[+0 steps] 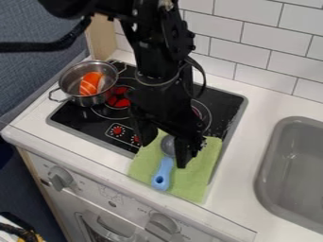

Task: Moved orange object to the bottom left burner

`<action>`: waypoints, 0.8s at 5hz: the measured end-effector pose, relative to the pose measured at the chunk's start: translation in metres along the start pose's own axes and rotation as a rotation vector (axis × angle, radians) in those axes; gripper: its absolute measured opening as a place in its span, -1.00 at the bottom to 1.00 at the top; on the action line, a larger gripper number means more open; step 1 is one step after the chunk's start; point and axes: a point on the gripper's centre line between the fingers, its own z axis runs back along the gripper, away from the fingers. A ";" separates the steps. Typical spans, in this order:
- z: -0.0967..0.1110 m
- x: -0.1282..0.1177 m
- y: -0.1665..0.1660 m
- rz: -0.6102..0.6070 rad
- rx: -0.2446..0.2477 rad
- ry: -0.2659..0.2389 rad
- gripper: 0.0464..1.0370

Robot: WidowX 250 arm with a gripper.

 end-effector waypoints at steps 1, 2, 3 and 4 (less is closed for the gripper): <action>-0.003 -0.002 0.001 0.002 -0.001 0.020 0.93; 0.000 0.016 0.051 0.137 0.027 0.022 0.93; 0.009 0.035 0.102 0.244 0.071 0.006 0.93; 0.016 0.044 0.155 0.357 0.121 -0.020 0.93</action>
